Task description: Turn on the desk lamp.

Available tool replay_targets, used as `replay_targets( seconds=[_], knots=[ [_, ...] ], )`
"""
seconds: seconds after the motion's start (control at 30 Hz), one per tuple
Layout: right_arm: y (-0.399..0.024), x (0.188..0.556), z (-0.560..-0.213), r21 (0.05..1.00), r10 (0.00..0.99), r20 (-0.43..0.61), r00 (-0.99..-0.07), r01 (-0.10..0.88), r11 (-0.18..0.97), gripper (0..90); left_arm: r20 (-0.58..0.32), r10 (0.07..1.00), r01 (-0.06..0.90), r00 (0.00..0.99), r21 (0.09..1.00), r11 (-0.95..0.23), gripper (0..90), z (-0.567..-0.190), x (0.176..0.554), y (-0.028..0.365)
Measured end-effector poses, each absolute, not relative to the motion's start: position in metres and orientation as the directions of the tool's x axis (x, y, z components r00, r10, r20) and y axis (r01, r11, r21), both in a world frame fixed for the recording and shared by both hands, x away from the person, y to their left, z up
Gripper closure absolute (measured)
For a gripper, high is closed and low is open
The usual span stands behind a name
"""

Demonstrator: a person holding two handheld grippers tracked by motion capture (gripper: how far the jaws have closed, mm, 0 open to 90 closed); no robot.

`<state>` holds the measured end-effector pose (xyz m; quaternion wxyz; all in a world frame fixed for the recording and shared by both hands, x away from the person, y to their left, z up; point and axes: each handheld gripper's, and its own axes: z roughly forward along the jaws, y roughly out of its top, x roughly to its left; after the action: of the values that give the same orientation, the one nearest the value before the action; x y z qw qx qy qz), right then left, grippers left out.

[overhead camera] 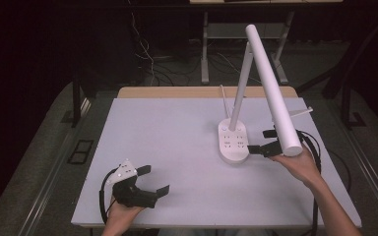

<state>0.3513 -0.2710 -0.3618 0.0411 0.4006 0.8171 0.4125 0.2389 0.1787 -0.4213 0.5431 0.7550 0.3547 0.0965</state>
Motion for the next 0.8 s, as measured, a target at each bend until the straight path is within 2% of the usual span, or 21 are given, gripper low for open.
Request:
replay_targets(
  seconds=[0.8],
  knots=[
    [-0.263,0.397,-0.369,0.694,0.73,0.274,-0.626,0.655,0.301,0.6,-0.239,0.636,0.431,0.734,0.888,-0.164,0.0,-0.421,0.239,0.178]
  ],
)
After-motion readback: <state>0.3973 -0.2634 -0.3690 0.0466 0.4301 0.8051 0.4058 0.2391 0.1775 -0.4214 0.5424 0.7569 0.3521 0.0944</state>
